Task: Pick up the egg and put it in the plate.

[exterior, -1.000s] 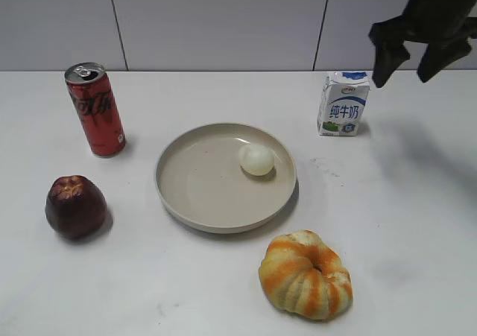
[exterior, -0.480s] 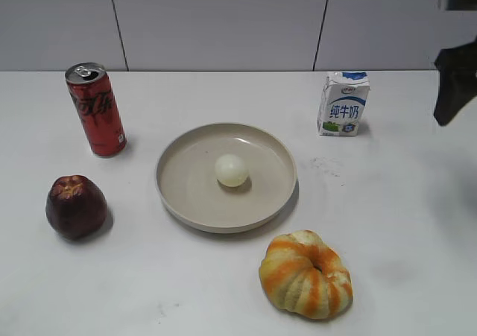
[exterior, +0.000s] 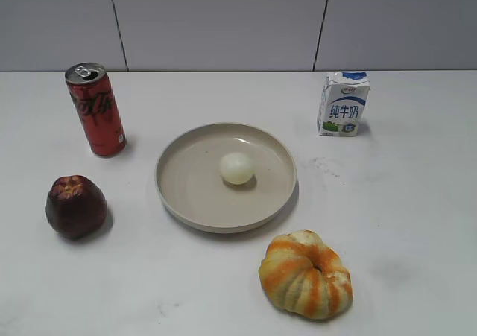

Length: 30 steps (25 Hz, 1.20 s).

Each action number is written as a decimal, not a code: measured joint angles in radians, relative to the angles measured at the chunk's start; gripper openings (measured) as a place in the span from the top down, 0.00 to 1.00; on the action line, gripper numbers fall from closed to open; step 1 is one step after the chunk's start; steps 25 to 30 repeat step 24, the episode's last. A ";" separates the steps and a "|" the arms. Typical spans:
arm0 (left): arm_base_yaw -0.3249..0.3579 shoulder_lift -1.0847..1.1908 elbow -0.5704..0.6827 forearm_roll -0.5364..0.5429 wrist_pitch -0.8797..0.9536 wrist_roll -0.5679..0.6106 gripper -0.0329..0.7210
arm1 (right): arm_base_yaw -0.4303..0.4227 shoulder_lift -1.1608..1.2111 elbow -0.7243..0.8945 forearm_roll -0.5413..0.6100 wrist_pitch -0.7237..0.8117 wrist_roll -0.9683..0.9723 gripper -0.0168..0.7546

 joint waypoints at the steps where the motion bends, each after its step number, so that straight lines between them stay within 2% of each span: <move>1: 0.000 0.000 0.000 0.000 0.000 0.000 0.64 | 0.000 -0.046 0.035 -0.001 -0.006 0.000 0.21; 12: 0.000 0.000 0.000 0.000 0.000 0.000 0.65 | 0.000 -0.585 0.368 -0.022 -0.134 0.001 0.21; 24: 0.000 0.000 0.000 0.000 0.000 0.000 0.65 | 0.000 -1.061 0.378 -0.024 -0.151 0.000 0.21; 30: 0.000 0.000 0.000 0.000 0.000 0.000 0.65 | 0.000 -1.061 0.378 -0.024 -0.151 0.000 0.21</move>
